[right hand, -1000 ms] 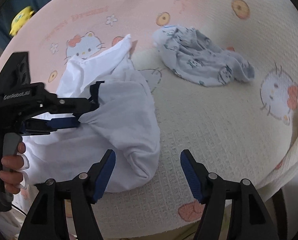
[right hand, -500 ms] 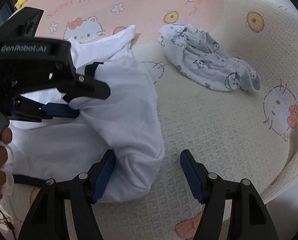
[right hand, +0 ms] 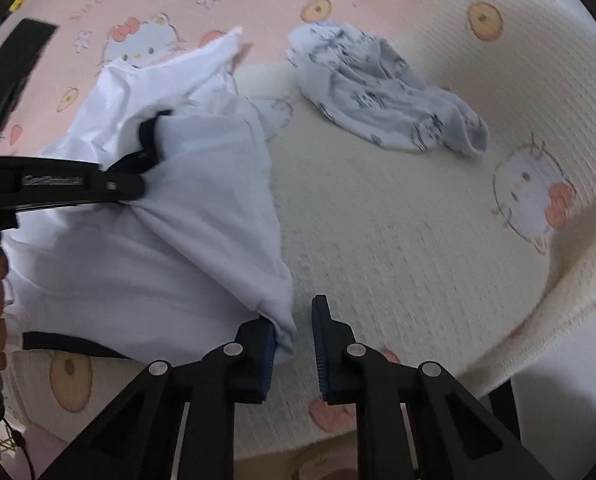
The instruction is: Fold clothes
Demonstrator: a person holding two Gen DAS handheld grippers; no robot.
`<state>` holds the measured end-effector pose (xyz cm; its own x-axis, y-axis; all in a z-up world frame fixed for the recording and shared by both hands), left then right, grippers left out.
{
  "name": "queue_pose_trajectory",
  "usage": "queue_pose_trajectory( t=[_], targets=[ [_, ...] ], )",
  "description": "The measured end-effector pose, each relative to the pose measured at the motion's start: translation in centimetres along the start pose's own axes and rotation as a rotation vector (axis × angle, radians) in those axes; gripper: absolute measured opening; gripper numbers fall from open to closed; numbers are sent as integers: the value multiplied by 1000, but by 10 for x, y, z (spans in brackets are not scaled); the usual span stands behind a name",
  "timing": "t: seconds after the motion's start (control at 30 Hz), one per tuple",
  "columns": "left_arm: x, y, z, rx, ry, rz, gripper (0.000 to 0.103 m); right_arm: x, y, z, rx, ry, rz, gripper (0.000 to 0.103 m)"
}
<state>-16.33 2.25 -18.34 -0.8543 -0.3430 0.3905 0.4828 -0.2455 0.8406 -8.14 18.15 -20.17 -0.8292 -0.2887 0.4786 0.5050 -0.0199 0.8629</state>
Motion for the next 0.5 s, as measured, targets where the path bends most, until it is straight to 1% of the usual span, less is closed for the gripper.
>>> queue_pose_trajectory(
  t=[0.07,0.17,0.23,0.27,0.33,0.37,0.4,0.43,0.47,0.5],
  targets=[
    [-1,1,-3,11,-1,-10,14,-1,0,5,18,-35,-23,15],
    [-2,1,-5,3,1,-28,14,0,9,5,50,-20,-15,15],
    [-3,3,-7,-31,6,-20,14,1,15,5,72,-10,-10,15],
    [-3,6,-10,-81,34,-13,14,2,18,5,83,-5,-7,15],
    [-3,13,-19,-212,114,5,14,2,24,5,105,4,-2,19],
    [-3,17,-23,-278,154,14,15,3,27,5,116,9,1,25],
    [-1,22,-25,-310,164,25,16,3,30,5,127,14,3,37],
    [2,26,-25,-327,161,38,21,4,33,4,138,19,6,45],
    [4,31,-25,-312,141,55,35,5,35,5,150,23,9,58],
    [5,37,-25,-283,112,74,46,10,36,7,173,4,15,62]
  ],
)
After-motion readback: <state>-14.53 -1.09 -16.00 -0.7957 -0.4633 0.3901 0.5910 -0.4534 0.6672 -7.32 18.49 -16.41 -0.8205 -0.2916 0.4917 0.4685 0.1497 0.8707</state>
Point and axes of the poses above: each gripper's, at about its wrist camera, not at the fingertips, and y roughly against the way its jaws point, z to its right, x to its top, the point moved 2 cm from there along -y, roughly the way its jaws point, and after that the axes turned 9 degrees about -x, right-handed, at the moved point
